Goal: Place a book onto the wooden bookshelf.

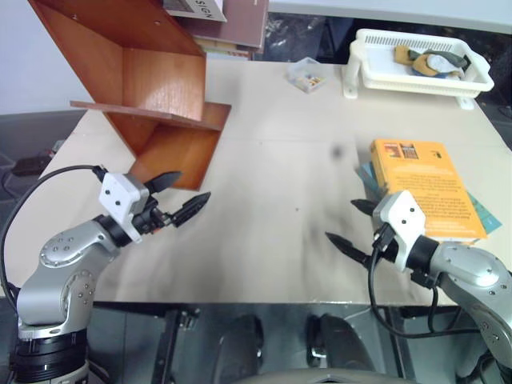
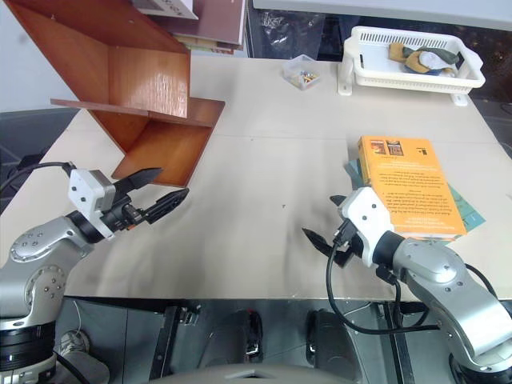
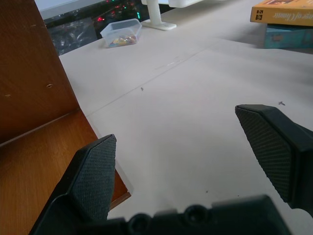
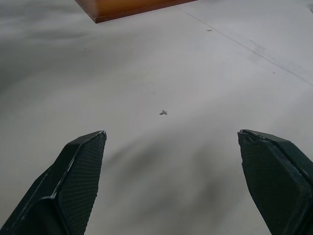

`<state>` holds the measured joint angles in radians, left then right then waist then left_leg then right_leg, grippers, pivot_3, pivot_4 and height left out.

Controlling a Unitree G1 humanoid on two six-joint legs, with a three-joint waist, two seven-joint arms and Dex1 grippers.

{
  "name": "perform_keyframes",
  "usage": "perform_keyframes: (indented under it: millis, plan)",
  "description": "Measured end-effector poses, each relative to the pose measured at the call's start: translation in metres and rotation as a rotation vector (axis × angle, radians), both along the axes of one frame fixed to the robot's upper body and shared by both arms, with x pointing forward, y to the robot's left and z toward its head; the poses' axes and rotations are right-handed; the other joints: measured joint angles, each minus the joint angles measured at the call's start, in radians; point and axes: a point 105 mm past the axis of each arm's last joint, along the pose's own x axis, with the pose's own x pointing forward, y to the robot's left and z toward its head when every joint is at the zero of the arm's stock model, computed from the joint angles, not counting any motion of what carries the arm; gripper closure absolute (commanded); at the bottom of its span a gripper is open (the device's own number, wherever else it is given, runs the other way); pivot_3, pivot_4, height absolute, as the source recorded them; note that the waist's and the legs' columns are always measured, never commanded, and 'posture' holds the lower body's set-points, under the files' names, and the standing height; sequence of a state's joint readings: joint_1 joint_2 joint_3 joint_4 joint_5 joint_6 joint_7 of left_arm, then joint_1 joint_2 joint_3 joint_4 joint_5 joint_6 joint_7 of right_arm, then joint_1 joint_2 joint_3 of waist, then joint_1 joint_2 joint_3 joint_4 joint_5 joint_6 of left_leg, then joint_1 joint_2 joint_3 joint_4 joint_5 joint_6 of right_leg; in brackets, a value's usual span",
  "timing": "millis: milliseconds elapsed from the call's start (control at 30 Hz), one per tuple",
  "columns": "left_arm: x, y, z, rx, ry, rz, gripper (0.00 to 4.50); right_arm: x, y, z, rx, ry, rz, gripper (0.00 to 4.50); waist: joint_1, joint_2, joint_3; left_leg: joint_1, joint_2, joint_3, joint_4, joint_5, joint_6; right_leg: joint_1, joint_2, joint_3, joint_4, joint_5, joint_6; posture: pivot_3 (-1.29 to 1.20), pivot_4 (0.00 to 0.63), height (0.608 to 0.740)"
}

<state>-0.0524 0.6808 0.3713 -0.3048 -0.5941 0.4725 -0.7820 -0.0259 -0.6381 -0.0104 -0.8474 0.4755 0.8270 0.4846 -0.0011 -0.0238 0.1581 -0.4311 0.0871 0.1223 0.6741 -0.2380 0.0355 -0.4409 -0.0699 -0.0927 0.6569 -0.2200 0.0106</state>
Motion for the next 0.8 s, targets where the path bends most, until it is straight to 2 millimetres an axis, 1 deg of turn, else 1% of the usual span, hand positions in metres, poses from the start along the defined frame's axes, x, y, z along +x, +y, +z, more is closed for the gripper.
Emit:
perform_keyframes:
  millis: [33, 67, 100, 167, 200, 300, 367, 467, 500, 567, 600, 633, 667, 767, 800]
  plan:
    - [0.0, 0.0, 0.0, 0.0, 0.0, 0.0, 0.0, 0.0, 0.0, 0.0, 0.0, 0.0, 0.0, 0.45, 0.0, 0.0, 0.0, 0.0, 0.0, 0.0, 0.0, 0.0, 0.0, 0.0, 0.0, 0.0, 0.0, 0.0, 0.0, 0.0, 0.15, 0.74]
    - [0.0, 0.0, 0.0, 0.0, 0.0, -0.001, 0.0, 0.0, 0.0, 0.0, 0.0, 0.0, 0.0, 0.57, 0.0, 0.0, 0.0, 0.0, 0.0, 0.0, 0.0, 0.0, 0.0, 0.0, 0.0, 0.0, 0.0, 0.0, 0.0, 0.0, 0.15, 0.74]
    - [-0.001, -0.002, 0.0, -0.006, 0.004, -0.018, 0.0, 0.0, -0.001, 0.001, 0.004, 0.001, -0.007, 0.82, 0.0, 0.0, 0.0, 0.0, 0.0, 0.0, 0.0, 0.0, 0.0, 0.0, 0.0, 0.0, 0.0, 0.0, 0.0, 0.0, 0.15, 0.74]
    - [-0.001, -0.009, 0.0, -0.019, 0.01, -0.057, 0.0, 0.001, -0.003, 0.002, 0.007, 0.005, -0.019, 1.76, 0.001, 0.0, 0.0, 0.0, 0.0, 0.0, 0.0, 0.0, 0.0, 0.0, 0.0, 0.0, 0.0, 0.0, 0.0, 0.0, 0.15, 0.74]
    - [-0.002, -0.012, 0.0, -0.026, 0.012, -0.079, 0.0, 0.001, -0.004, 0.002, 0.009, 0.005, -0.025, 2.15, 0.002, 0.0, 0.0, 0.0, 0.0, 0.0, 0.0, 0.0, 0.0, 0.0, 0.0, 0.0, 0.0, 0.0, 0.0, 0.0, 0.15, 0.74]
    - [-0.001, -0.014, 0.002, -0.032, 0.007, -0.102, 0.0, 0.002, -0.005, 0.004, 0.018, 0.003, -0.039, 3.62, 0.002, 0.0, 0.0, 0.0, 0.0, 0.0, 0.0, 0.0, 0.0, 0.0, 0.0, 0.0, 0.0, 0.0, 0.0, 0.0, 0.15, 0.74]
    - [0.0, -0.016, 0.002, -0.033, 0.011, -0.12, 0.0, 0.003, -0.007, 0.006, 0.019, -0.003, -0.056, 4.45, 0.003, 0.0, 0.0, 0.0, 0.0, 0.0, 0.0, 0.0, 0.0, 0.0, 0.0, 0.0, 0.0, 0.0, 0.0, 0.0, 0.15, 0.74]
    - [0.001, -0.026, 0.003, -0.028, 0.007, -0.17, 0.0, 0.005, -0.011, 0.008, 0.01, -0.024, -0.092, 4.45, 0.007, 0.0, 0.0, 0.0, 0.0, 0.0, 0.0, 0.0, 0.0, 0.0, 0.0, 0.0, 0.0, 0.0, 0.0, 0.0, 0.15, 0.74]
    - [0.001, -0.03, 0.003, -0.026, 0.006, -0.193, 0.0, 0.006, -0.016, 0.009, 0.0, -0.03, -0.117, 4.45, 0.011, 0.0, 0.0, 0.0, -0.001, 0.0, 0.001, 0.0, 0.0, 0.0, 0.0, 0.0, 0.0, 0.0, 0.0, 0.0, 0.15, 0.74]
    - [-0.001, -0.043, 0.004, -0.02, 0.008, -0.272, 0.0, 0.013, -0.038, 0.013, -0.08, -0.057, -0.226, 4.45, 0.017, 0.0, 0.0, 0.0, -0.001, 0.0, 0.001, 0.0, 0.0, 0.0, -0.001, 0.0, 0.0, 0.0, 0.0, 0.0, 0.15, 0.74]
    - [-0.005, -0.051, 0.004, -0.021, 0.014, -0.333, 0.0, 0.017, -0.055, 0.015, -0.13, -0.064, -0.304, 4.45, 0.018, 0.0, 0.0, -0.001, -0.002, 0.0, 0.001, 0.0, 0.0, 0.0, -0.001, 0.0, 0.0, 0.0, 0.0, 0.0, 0.15, 0.74]
    - [-0.008, -0.057, 0.005, -0.023, 0.015, -0.375, 0.0, 0.02, -0.067, 0.018, -0.158, -0.068, -0.36, 4.45, 0.017, 0.0, 0.0, -0.001, -0.002, 0.0, 0.001, 0.0, 0.0, 0.0, -0.001, 0.0, 0.0, 0.0, 0.0, 0.0, 0.15, 0.74]
    - [-0.012, -0.066, 0.007, -0.035, 0.021, -0.445, 0.0, 0.024, -0.086, 0.021, -0.186, -0.062, -0.439, 4.45, 0.017, 0.0, 0.0, -0.001, -0.002, 0.0, 0.001, 0.0, 0.0, 0.001, -0.001, 0.0, 0.0, 0.0, 0.0, 0.0, 0.15, 0.74]
    - [-0.02, -0.086, 0.017, -0.045, 0.009, -0.579, 0.0, 0.032, -0.121, 0.031, -0.213, -0.044, -0.575, 4.45, 0.015, 0.0, 0.0, 0.0, -0.002, 0.0, 0.001, 0.0, 0.0, 0.001, 0.0, 0.001, 0.001, 0.0, 0.0, 0.0, 0.15, 0.74]
    - [-0.021, -0.089, 0.019, -0.045, 0.003, -0.602, 0.0, 0.034, -0.13, 0.033, -0.228, -0.037, -0.606, 4.45, 0.014, 0.0, 0.0, 0.001, -0.002, 0.0, 0.001, 0.0, 0.0, 0.001, 0.0, 0.001, 0.002, 0.0, 0.0, 0.0, 0.15, 0.74]
